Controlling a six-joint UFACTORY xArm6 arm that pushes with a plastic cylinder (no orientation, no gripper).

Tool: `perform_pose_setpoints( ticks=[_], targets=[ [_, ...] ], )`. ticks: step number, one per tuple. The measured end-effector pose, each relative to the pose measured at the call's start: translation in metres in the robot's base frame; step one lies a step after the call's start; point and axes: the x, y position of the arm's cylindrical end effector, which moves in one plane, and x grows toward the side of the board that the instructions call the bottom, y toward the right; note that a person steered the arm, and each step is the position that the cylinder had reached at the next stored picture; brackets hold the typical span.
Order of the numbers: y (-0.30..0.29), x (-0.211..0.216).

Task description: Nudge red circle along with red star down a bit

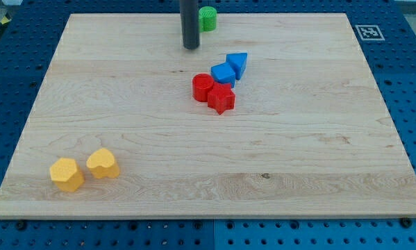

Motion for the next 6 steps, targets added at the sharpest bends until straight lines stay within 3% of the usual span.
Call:
perform_pose_setpoints(
  ticks=[3, 6],
  targets=[
    [0.006, 0.100],
    [0.053, 0.065]
  ],
)
